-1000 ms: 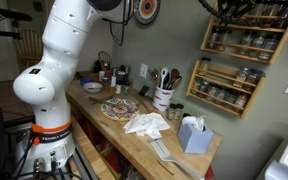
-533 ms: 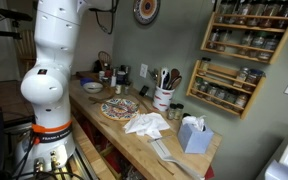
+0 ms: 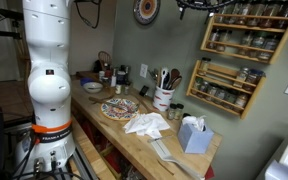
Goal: Pick up the second bottle of spice from the right side of the table and put it on the bottom shelf of the top spice rack
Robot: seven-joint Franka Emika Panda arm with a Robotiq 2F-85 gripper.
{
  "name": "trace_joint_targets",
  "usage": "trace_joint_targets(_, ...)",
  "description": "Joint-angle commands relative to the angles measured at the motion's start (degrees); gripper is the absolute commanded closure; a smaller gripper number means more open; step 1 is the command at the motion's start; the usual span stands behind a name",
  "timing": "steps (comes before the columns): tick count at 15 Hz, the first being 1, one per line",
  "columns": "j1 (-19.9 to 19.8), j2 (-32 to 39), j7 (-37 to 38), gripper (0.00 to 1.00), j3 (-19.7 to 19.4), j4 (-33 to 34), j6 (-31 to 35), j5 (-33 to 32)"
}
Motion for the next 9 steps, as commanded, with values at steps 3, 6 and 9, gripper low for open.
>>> trace_joint_targets(3, 0.53, -11.33, 7.9, 0.0, 1.35, -19.43, 2.83, 1.94)
trace_joint_targets(6, 0.25, -8.27, 6.34, 0.0, 0.91, -15.66, 2.69, 2.75)
trace_joint_targets(9, 0.73, -12.91, 7.3, 0.0, 0.45, -20.87, 6.19, 4.59)
